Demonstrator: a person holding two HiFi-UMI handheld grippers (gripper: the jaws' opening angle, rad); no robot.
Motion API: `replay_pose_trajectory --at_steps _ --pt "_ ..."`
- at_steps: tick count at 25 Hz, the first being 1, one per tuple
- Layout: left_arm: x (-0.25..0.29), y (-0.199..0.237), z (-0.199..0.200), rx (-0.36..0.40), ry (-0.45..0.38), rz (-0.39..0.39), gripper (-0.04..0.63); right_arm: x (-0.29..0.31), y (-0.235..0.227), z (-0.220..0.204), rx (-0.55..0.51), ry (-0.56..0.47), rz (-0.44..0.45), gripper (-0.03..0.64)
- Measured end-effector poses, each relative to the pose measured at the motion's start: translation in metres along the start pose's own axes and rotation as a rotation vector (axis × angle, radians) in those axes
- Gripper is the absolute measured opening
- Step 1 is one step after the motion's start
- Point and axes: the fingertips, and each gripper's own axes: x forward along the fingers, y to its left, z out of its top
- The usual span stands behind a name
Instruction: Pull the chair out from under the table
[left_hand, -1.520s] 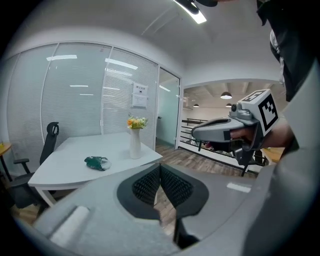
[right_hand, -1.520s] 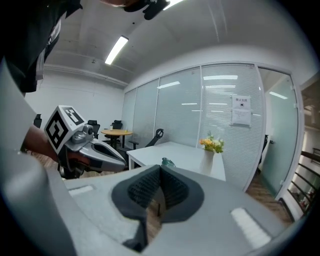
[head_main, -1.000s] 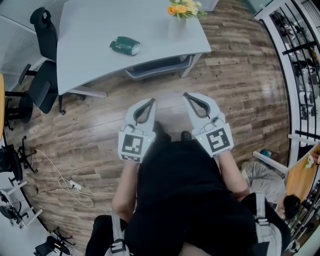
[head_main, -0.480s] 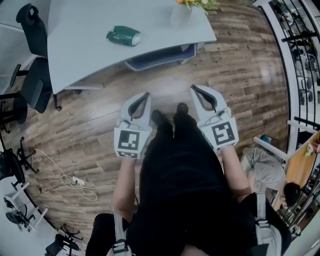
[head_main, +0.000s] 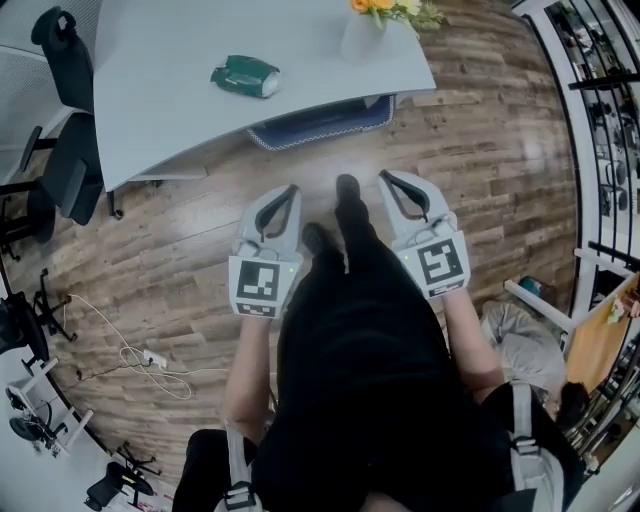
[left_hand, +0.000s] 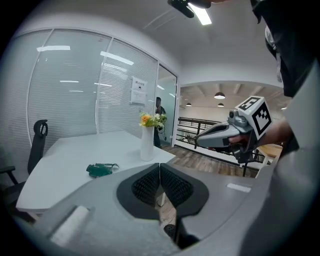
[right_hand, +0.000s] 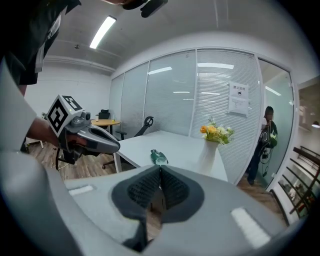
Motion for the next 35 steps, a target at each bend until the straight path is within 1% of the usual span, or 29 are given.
replay_pose_trajectory --at_steps 4,5,6,9,15,17,21,23,27,31,33,35 --pt "0.020 0.004 0.006 0.007 0.018 0.012 0.012 0.016 -0.015 -0.002 -0.034 0.027 0.040 0.003" --pt "0.025 0.006 0.007 0.008 0.022 0.018 0.012 0.021 -0.017 -0.004 -0.035 0.032 0.055 0.043" --pt "0.030 0.008 0.008 0.006 0.026 0.023 0.012 0.026 -0.020 -0.007 -0.036 0.038 0.070 0.063" --pt "0.047 0.014 0.007 0.002 0.048 0.029 0.012 0.041 -0.029 -0.016 -0.064 0.072 0.096 0.063" --pt "0.084 0.021 -0.008 -0.005 0.120 0.018 0.014 0.066 -0.046 -0.040 -0.117 0.151 0.147 0.080" --pt "0.095 0.021 -0.011 0.003 0.142 0.010 0.014 0.074 -0.052 -0.047 -0.130 0.166 0.165 0.095" --pt "0.112 0.024 -0.020 0.013 0.182 0.009 0.017 0.088 -0.063 -0.059 -0.147 0.192 0.190 0.098" --pt "0.119 0.026 -0.026 0.017 0.207 0.007 0.040 0.095 -0.066 -0.065 -0.161 0.193 0.206 0.101" --pt "0.129 0.027 -0.041 0.043 0.261 0.005 0.074 0.104 -0.070 -0.079 -0.196 0.241 0.231 0.109" --pt "0.135 0.026 -0.060 0.077 0.334 -0.003 0.094 0.113 -0.071 -0.098 -0.238 0.259 0.260 0.117" --pt "0.138 0.024 -0.068 0.101 0.361 -0.016 0.109 0.116 -0.071 -0.104 -0.255 0.269 0.271 0.118" --pt "0.141 0.022 -0.076 0.132 0.383 -0.035 0.110 0.118 -0.072 -0.109 -0.276 0.278 0.278 0.120"
